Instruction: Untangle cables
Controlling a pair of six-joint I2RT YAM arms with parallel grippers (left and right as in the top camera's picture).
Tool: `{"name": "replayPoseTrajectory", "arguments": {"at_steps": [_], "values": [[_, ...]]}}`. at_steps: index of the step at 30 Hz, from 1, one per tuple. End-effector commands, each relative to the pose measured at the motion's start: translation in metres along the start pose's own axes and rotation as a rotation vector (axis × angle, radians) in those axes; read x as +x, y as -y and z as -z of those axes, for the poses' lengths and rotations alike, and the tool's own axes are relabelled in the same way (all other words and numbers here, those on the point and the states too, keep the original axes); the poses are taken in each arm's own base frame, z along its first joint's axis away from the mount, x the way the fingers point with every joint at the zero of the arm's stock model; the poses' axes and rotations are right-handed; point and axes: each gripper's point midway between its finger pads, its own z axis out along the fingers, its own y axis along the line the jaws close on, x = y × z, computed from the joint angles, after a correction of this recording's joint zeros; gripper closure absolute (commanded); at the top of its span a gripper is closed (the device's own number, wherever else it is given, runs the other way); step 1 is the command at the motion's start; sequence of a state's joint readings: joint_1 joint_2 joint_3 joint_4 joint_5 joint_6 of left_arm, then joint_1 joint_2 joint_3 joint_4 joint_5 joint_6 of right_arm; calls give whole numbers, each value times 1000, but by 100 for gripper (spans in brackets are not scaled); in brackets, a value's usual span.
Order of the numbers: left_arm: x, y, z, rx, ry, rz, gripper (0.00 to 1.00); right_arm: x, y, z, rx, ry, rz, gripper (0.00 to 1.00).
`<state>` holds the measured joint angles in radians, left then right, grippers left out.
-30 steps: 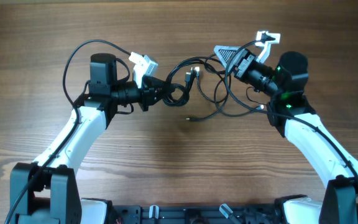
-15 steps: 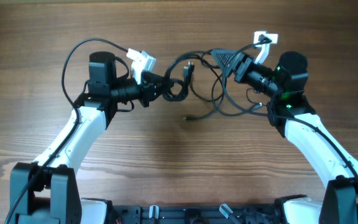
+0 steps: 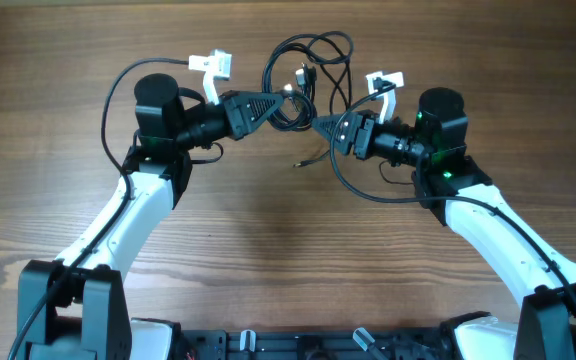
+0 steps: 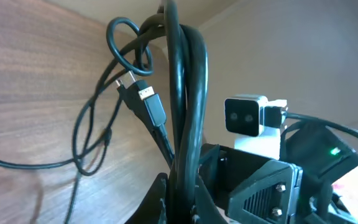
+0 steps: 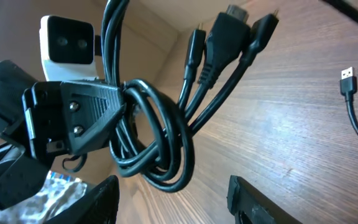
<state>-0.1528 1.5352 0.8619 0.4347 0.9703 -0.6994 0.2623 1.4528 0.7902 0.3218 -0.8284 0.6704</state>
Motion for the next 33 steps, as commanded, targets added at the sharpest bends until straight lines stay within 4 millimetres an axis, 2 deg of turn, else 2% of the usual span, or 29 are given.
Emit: {"name": "replayPoseTrajectory", "arguments": {"at_steps": [1,3,6,8,13,20,21,22,23,24,25,26,27,28,29,30,33], "values": [[3,19,-3,67,-32,31,96,-6,-2,0,5,22,51,42],[6,28,-7,98,-47,28,96,-8,-5,0,-5,29,67,43],[10,32,-10,107,-59,25,96,-11,-11,-1,-22,39,78,43],[12,33,-11,113,-67,25,96,-12,-12,-1,-26,45,82,48],[15,36,-11,127,-84,23,96,-17,-16,-1,-40,62,94,95],[11,32,-11,106,-59,20,95,-21,-31,0,-105,67,115,95],[11,32,-11,106,-59,17,90,-22,-32,1,-107,69,108,95],[9,31,-10,106,-58,17,73,-22,-32,1,-108,71,103,95],[10,31,-7,115,-64,-4,87,-23,-33,1,-111,76,108,96],[8,30,-4,118,-64,-10,94,-24,-34,1,-115,79,111,95],[7,29,-1,119,-63,-10,95,-25,-34,1,-117,81,109,96],[6,28,1,121,-64,-9,88,-25,-35,1,-120,84,113,96],[6,28,2,125,-67,-9,69,-26,-36,2,-123,87,107,96],[6,29,5,136,-77,-9,20,-27,-37,2,-127,91,107,96],[9,31,8,156,-97,-15,4,-29,-39,2,-132,97,115,95],[14,36,13,198,-132,-67,0,-30,-39,2,-131,104,112,96],[25,46,24,282,-199,-131,0,-35,-36,3,-112,126,92,96]]}}
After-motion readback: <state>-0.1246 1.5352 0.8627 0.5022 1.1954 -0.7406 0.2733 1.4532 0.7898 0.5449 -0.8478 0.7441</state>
